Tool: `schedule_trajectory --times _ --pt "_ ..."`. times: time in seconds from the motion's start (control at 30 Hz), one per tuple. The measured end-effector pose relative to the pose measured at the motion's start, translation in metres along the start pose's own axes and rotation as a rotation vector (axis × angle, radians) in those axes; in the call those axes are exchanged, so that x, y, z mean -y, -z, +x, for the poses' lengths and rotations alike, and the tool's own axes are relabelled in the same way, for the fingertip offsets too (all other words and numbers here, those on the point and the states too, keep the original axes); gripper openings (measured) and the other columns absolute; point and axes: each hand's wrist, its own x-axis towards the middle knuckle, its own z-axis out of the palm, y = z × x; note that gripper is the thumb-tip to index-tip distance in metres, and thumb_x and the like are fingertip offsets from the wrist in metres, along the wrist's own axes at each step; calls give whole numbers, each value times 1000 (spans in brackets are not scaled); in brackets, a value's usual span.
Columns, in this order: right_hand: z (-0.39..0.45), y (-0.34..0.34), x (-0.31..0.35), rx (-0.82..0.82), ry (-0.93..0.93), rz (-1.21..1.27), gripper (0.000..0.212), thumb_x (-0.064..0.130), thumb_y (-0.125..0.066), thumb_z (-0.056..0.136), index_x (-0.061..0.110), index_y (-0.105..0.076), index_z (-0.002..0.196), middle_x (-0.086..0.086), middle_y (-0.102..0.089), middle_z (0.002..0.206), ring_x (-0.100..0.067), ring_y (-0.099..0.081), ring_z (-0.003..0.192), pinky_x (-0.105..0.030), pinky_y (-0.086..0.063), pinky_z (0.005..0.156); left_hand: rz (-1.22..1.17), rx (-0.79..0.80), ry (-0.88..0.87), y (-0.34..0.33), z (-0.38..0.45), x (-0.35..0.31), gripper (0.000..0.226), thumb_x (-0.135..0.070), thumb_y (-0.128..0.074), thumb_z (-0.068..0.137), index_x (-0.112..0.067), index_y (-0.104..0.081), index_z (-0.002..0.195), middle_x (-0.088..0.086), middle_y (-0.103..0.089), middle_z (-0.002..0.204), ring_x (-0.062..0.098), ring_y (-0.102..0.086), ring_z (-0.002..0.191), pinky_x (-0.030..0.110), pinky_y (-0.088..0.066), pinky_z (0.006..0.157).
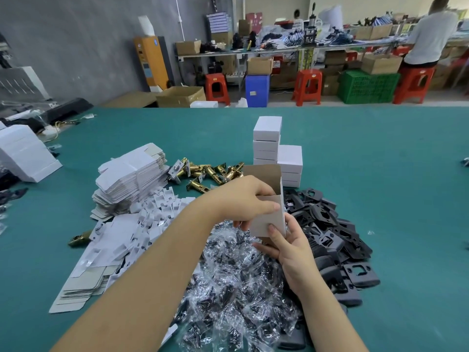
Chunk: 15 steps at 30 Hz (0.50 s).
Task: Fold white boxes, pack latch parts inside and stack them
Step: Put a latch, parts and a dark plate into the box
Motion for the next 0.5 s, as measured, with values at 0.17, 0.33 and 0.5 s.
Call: schedule_trajectory --times 0.17,0.33,0.5 --pt "1 0 -1 -11 -6 9 35 26 -76 87 28 -68 121 -16 -72 117 -39 -71 109 -42 -63 80 -9 -89 -62 5 -2 -5 19 -30 -58 104 -22 -69 116 -17 -69 74 8 -58 42 26 -51 45" --pt "2 3 -1 -49 -21 77 41 27 -80 82 26 -68 121 -11 -74 117 -39 -71 108 -41 -64 77 -165 -446 -147 24 -7 2 20 -29 -60 102 -22 -77 95 -11 -73 75 -2 -48 44 9 -38 45" --pt "3 3 1 -94 -34 145 55 24 -74 85 18 -56 136 -10 -73 123 -40 -71 109 -40 -65 72 -269 -641 41 38 -4 47 31 -25 -49 107 -19 -69 84 -6 -66 65 1 -44 42 18 -35 44"
